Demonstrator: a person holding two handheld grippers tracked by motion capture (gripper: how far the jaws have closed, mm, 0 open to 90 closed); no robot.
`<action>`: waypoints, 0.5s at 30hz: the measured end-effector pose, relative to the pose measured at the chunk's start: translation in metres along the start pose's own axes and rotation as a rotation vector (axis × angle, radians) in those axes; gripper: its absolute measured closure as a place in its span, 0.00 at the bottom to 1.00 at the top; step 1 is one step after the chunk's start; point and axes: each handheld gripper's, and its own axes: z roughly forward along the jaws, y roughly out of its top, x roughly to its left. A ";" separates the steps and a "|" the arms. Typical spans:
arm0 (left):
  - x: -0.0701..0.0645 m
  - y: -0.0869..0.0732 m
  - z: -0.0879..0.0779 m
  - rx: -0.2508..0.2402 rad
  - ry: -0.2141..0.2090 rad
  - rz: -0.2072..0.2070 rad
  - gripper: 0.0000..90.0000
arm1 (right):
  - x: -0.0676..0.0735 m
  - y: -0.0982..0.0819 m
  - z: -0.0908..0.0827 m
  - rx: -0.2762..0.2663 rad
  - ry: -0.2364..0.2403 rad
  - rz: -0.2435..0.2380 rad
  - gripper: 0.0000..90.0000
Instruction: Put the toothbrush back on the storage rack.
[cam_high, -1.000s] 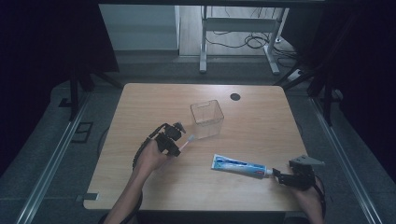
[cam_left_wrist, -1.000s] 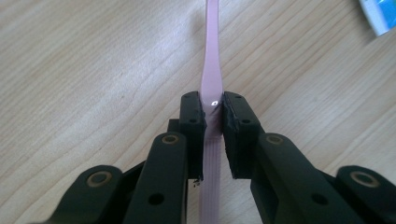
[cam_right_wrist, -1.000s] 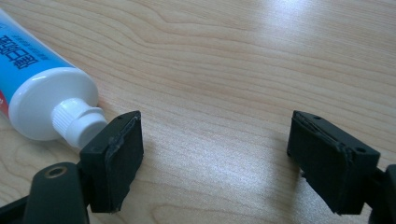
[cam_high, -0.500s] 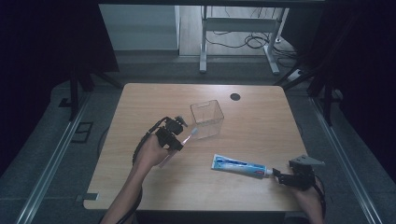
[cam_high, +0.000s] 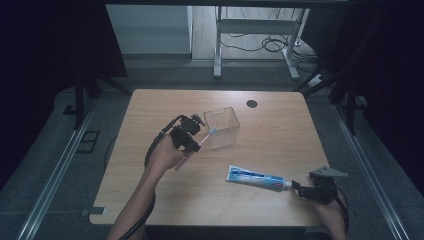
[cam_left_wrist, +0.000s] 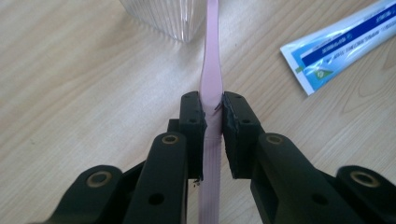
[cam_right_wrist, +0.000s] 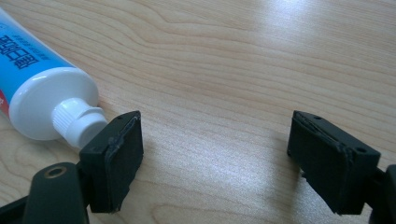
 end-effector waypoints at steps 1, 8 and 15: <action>0.000 0.002 -0.002 0.001 0.002 0.005 0.88 | 0.000 0.000 0.000 0.000 0.000 0.000 0.20; 0.001 0.016 -0.011 -0.032 0.003 0.001 0.88 | 0.000 0.000 0.000 0.000 0.000 0.000 0.20; 0.002 0.030 -0.015 -0.054 0.000 0.002 0.88 | 0.000 0.000 0.000 0.000 0.001 -0.002 0.20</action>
